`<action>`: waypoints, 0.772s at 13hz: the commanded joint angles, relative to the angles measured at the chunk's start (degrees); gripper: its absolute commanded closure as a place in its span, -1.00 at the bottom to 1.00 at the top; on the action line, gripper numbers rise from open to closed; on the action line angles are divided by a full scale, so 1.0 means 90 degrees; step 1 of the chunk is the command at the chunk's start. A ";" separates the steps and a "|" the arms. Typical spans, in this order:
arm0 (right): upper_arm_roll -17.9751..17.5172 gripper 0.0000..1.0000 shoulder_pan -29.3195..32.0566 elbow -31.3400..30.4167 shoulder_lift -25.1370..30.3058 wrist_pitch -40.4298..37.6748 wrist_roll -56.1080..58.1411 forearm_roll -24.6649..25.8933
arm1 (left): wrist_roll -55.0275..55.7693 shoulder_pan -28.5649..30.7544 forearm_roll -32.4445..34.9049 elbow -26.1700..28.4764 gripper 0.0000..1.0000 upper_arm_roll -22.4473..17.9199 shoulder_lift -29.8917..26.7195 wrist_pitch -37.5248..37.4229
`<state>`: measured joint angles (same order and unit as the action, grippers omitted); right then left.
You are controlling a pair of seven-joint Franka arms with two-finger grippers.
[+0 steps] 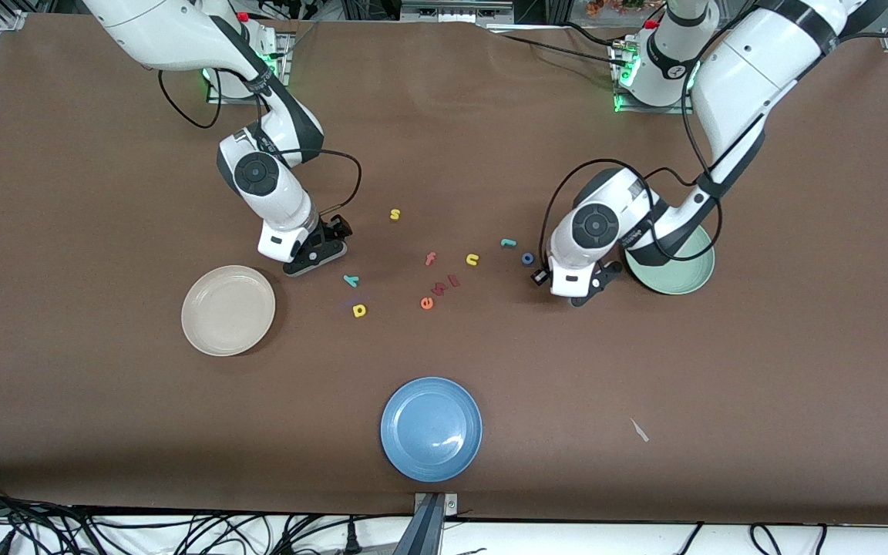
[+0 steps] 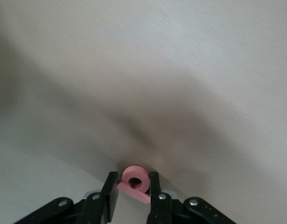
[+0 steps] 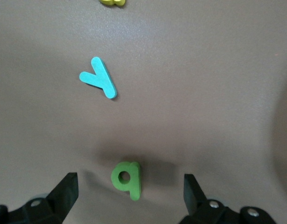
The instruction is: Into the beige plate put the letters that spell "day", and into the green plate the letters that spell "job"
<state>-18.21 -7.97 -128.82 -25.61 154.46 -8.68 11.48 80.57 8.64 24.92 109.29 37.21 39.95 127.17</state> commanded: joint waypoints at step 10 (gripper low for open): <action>-0.0037 -0.45 0.0026 -0.0189 -0.0036 0.0367 -0.0159 0.0121 | -0.4529 0.4000 0.1086 0.0161 1.00 0.1843 -0.0046 -0.2372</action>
<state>-18.23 -7.97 -129.79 -25.87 156.27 -8.79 11.49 40.90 45.59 29.62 109.94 54.60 37.03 105.48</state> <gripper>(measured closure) 0.211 0.709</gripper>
